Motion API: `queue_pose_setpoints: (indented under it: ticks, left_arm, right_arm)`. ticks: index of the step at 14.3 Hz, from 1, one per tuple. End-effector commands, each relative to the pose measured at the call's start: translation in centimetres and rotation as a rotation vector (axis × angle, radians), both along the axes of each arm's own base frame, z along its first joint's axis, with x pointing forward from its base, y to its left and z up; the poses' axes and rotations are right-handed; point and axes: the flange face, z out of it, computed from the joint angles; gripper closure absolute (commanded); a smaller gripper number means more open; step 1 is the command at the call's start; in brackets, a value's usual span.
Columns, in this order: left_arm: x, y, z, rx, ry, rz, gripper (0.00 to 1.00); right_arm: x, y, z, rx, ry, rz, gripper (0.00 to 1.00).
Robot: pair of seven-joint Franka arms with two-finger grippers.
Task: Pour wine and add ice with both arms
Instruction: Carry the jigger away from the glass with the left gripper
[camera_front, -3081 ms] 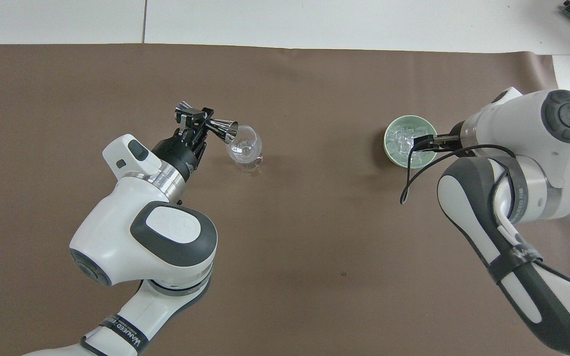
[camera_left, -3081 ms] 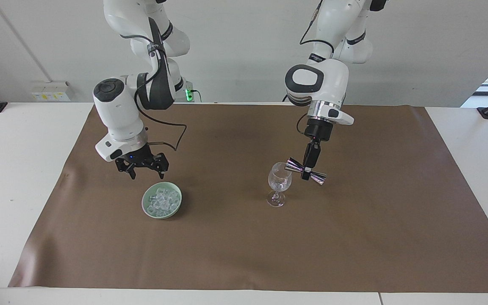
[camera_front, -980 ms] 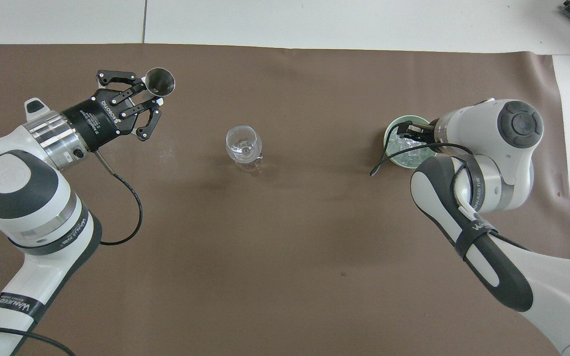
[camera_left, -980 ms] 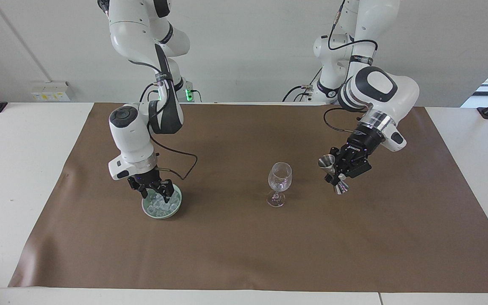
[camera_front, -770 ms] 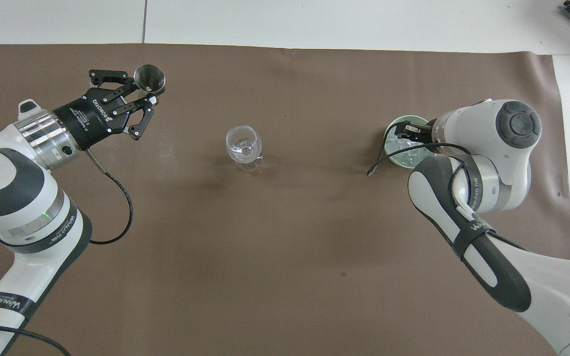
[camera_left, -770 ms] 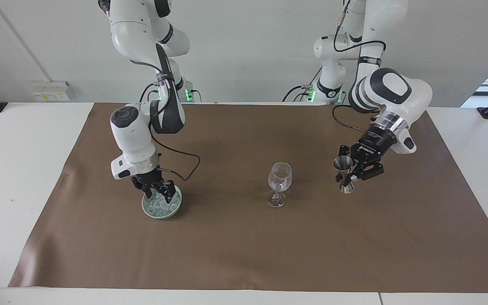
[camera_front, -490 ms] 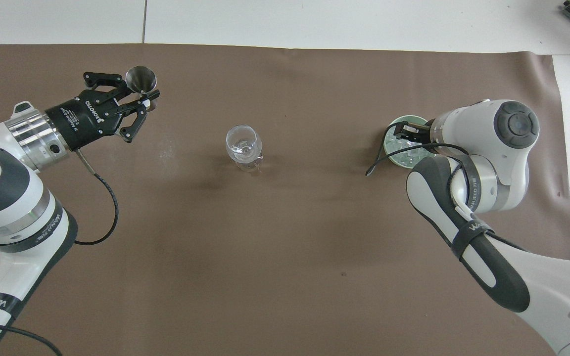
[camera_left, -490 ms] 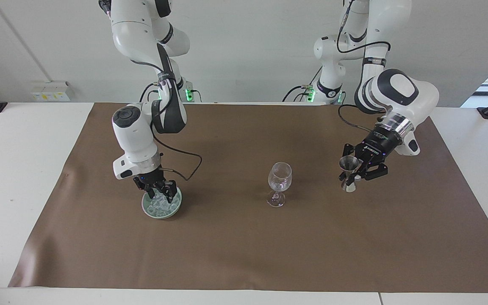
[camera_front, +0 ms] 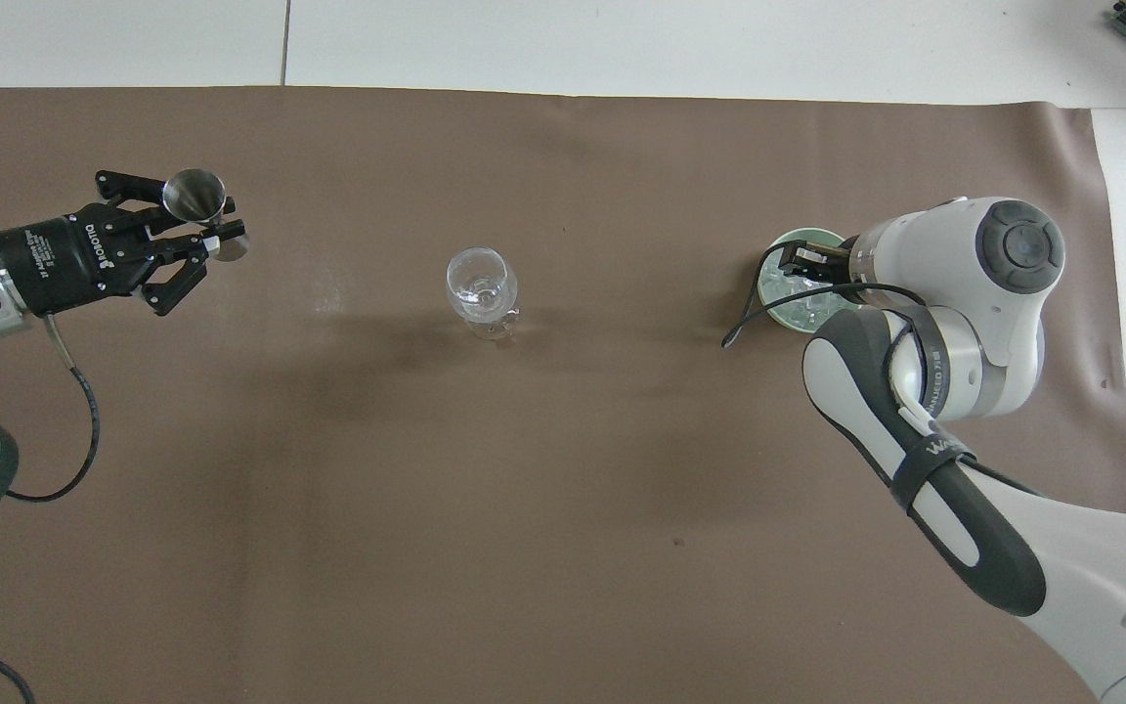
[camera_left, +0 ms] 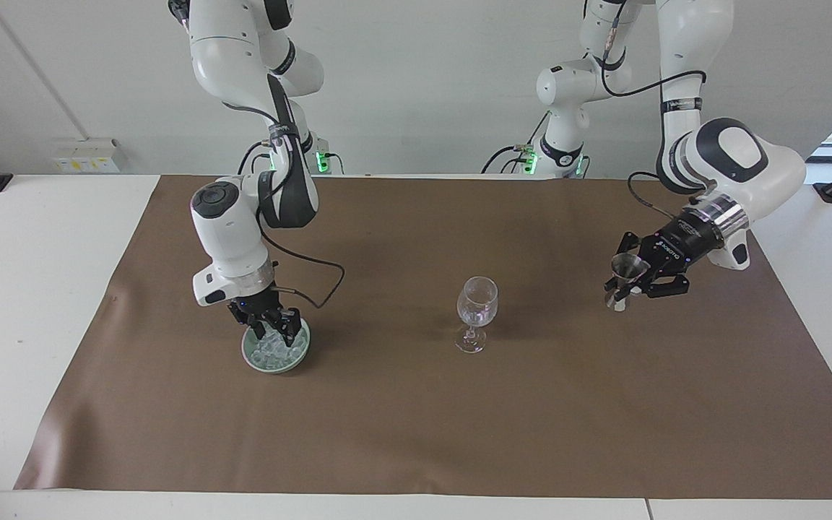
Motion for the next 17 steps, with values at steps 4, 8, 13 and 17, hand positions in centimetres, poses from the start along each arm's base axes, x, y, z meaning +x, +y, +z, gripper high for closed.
queue_pose_setpoints:
  ticks: [4, 8, 13, 17]
  left_arm:
    - [-0.7, 3.4, -4.0, -0.056, 0.098, -0.008, 1.00]
    - [-1.6, 4.6, -5.7, -0.059, 0.133, 0.023, 1.00]
    - [-2.3, 8.7, -10.0, -0.122, 0.184, 0.067, 1.00]
    - [-2.8, 9.6, -12.4, -0.134, 0.182, 0.063, 1.00]
  right_arm:
    - [0.2, -0.2, -0.3, 0.014, 0.007, -0.029, 0.34]
    - [0.1, -0.2, -0.2, 0.014, 0.011, -0.030, 0.38]
    - [0.0, -0.2, -0.3, 0.013, 0.026, -0.030, 0.45]
    - [-0.1, -0.2, -0.3, 0.013, 0.028, -0.028, 0.50]
